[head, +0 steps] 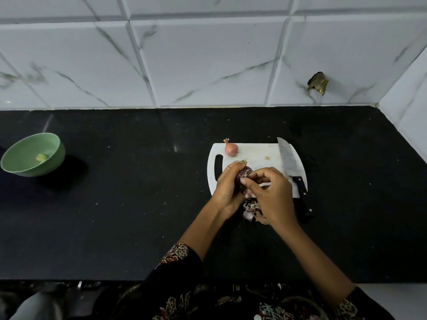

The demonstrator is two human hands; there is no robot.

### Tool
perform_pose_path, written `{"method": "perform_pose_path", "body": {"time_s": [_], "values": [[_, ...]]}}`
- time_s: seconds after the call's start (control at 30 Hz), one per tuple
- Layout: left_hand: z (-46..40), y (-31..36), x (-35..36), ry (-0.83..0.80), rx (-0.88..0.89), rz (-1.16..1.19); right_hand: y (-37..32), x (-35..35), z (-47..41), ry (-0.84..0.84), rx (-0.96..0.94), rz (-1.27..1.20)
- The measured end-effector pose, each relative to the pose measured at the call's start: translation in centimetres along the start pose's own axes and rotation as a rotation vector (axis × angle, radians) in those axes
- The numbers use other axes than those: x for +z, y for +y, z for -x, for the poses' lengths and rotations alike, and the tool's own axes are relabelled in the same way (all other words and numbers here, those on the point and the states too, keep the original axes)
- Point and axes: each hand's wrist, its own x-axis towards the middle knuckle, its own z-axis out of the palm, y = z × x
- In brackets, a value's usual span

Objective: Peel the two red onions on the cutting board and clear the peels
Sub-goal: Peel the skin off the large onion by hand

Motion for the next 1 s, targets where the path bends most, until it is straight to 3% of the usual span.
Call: {"method": "perform_pose_path", "body": {"time_s": [0.2,0.47,0.67,0.8,1.0], "values": [[0.2,0.3,-0.3,0.009,-0.010,-0.032,0.7,0.6,-0.1,-0.077,0.065,-0.004],[1.3,0.7,0.4,0.060,-0.068,0.046,2.7,-1.3,-1.1,0.093,0.263,-0.064],[1.6,0.7,0.7,0.072,-0.077,0.134,2.8,-2.1,-1.2,-0.080,0.229,0.045],[1.6,0.7,0.6,0.064,-0.035,0.138,1.6,-2.2,-1.1,-0.034,0.210,-0.028],[1.7,0.7,0.8,0.001,0.040,0.099,0.0,-0.9,-1.0,-0.096,0.325,-0.229]]}}
